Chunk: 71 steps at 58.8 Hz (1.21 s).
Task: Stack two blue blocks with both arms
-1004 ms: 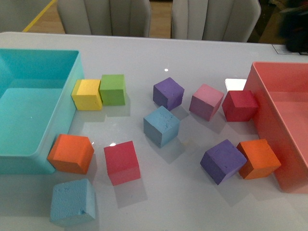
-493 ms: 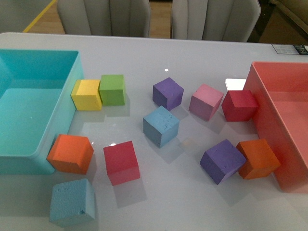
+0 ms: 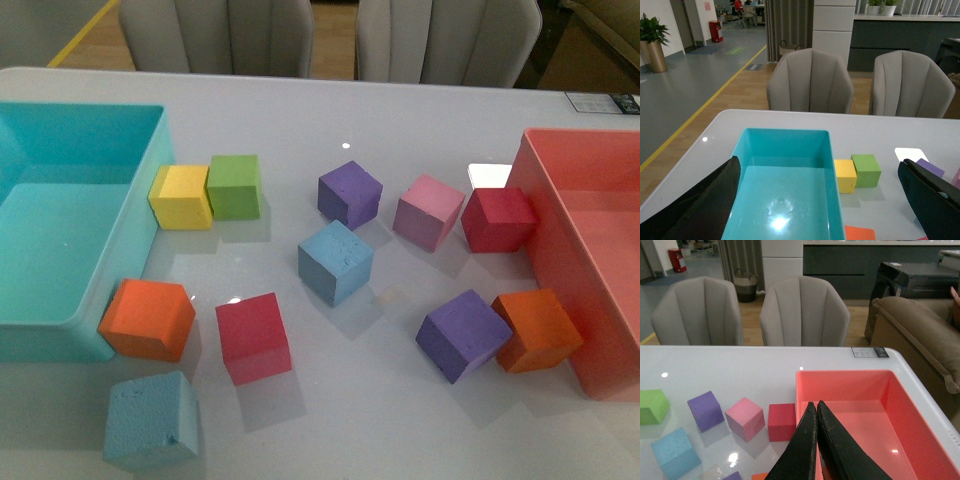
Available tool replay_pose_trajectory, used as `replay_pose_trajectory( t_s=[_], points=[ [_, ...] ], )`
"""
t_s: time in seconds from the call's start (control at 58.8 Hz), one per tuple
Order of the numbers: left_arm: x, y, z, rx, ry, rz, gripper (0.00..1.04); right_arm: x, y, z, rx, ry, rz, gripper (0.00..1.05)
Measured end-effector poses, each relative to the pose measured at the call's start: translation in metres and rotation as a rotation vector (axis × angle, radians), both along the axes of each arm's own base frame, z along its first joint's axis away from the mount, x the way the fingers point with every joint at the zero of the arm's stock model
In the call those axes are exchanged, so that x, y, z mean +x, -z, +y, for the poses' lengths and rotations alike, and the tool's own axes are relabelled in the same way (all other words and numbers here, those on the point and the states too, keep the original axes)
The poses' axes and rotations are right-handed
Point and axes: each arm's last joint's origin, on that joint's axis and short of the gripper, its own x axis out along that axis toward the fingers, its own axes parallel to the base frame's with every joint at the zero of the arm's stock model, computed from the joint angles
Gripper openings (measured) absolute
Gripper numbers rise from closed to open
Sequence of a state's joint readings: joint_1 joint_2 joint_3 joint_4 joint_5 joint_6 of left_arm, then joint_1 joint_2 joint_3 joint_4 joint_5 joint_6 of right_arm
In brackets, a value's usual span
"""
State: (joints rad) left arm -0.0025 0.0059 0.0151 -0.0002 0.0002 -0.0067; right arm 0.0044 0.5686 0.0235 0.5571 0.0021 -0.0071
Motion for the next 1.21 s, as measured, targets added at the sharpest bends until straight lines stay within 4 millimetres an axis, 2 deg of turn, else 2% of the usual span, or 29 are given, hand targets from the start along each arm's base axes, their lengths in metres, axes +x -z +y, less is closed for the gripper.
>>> replay_pose_trajectory(
  t_s=[0.851, 0.987, 1.208],
  points=[
    [0.0, 0.0, 0.0, 0.0, 0.0, 0.0, 0.96, -0.027, -0.003, 0.0, 0.0, 0.001, -0.012, 0.02],
    [0.0, 0.0, 0.0, 0.0, 0.0, 0.0, 0.96, -0.037, 0.0, 0.0, 0.0, 0.0, -0.003, 0.02],
    [0.0, 0.0, 0.0, 0.0, 0.0, 0.0, 0.96, -0.038, 0.0, 0.0, -0.001, 0.0, -0.006, 0.03]
  ],
)
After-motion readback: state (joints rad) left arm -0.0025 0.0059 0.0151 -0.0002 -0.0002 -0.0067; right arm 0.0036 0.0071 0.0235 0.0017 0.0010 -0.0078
